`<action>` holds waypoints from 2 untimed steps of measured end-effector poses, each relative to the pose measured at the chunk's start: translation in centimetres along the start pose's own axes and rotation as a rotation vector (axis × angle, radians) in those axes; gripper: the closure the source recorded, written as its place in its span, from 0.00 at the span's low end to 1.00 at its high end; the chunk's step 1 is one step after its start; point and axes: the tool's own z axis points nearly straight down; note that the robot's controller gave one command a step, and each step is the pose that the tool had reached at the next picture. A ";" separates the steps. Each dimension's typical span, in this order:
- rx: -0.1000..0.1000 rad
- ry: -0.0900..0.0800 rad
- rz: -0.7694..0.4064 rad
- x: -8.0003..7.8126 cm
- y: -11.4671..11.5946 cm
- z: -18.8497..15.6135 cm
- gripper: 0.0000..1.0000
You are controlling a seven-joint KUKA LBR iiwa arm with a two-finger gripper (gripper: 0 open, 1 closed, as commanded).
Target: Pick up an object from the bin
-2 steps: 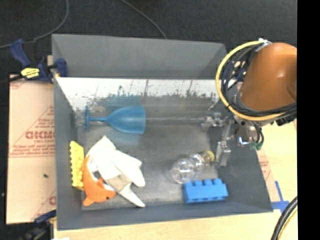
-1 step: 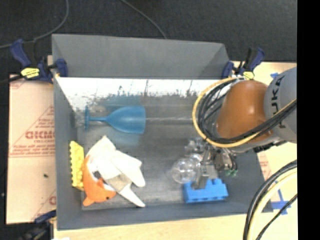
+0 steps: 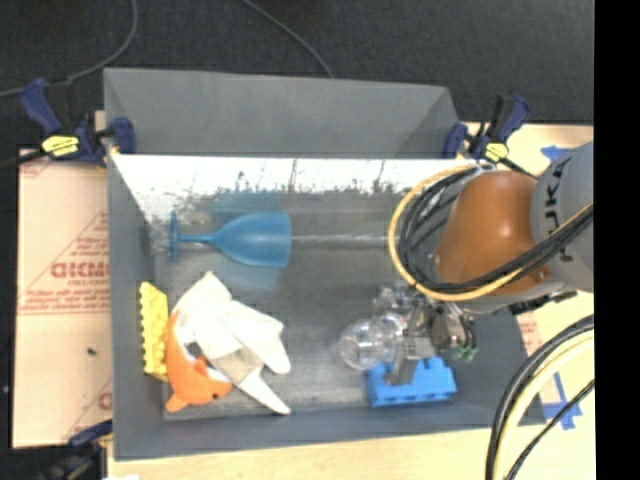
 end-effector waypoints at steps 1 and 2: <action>0.000 0.002 -0.031 0.7 1.6 4.6 1.00; 0.000 0.002 -0.032 0.7 1.6 4.6 1.00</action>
Offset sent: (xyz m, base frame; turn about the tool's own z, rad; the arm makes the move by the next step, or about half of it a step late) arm 0.0000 0.0000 0.0000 0.0000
